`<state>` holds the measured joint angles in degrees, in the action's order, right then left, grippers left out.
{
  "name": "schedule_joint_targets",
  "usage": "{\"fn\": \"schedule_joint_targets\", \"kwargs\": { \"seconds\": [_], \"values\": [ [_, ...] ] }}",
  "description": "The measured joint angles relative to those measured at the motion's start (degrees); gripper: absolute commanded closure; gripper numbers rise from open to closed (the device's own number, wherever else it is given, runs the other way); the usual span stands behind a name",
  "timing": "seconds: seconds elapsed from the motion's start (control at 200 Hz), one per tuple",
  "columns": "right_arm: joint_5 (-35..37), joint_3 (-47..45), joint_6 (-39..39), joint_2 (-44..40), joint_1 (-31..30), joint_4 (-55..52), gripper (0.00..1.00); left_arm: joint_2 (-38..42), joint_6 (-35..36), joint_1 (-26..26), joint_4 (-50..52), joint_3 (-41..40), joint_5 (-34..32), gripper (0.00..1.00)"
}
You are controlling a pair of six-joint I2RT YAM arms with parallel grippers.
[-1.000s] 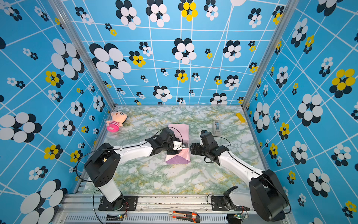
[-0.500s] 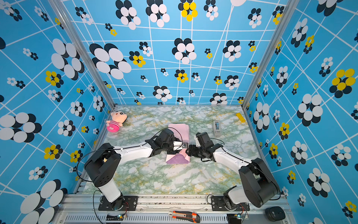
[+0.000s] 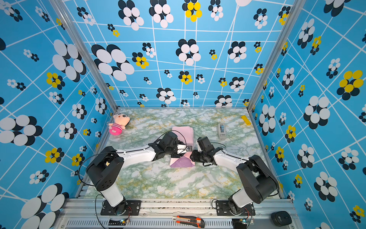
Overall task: Wrap a gift box in wrapping paper
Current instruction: Fold the wrapping paper for the gift box.
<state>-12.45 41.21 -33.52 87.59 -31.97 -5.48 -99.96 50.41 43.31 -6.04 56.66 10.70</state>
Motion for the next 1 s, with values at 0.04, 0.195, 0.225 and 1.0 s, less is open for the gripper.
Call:
{"fn": "schedule_joint_targets", "kwargs": {
  "seconds": [0.04, 0.195, 0.225, 1.0],
  "values": [
    [0.5, 0.0, -0.1, 0.0, -0.3, 0.0, 0.59, 0.0, 0.0, 0.0, 0.0, 0.0, 0.0, 0.54],
    [-0.5, -0.1, -0.1, 0.0, -0.9, 1.4, 0.29, 0.0, 0.0, 0.0, 0.0, 0.0, 0.0, 0.54],
    [-1.0, -0.2, -0.1, -0.1, -0.9, 1.7, 0.28, 0.0, -0.1, 0.0, 0.0, 0.0, 0.0, 0.54],
    [-3.4, -8.3, -4.5, -13.9, 4.4, 1.9, 0.39, 0.0, -1.4, -0.1, 1.4, 0.6, 1.9, 0.53]
  ]
}}
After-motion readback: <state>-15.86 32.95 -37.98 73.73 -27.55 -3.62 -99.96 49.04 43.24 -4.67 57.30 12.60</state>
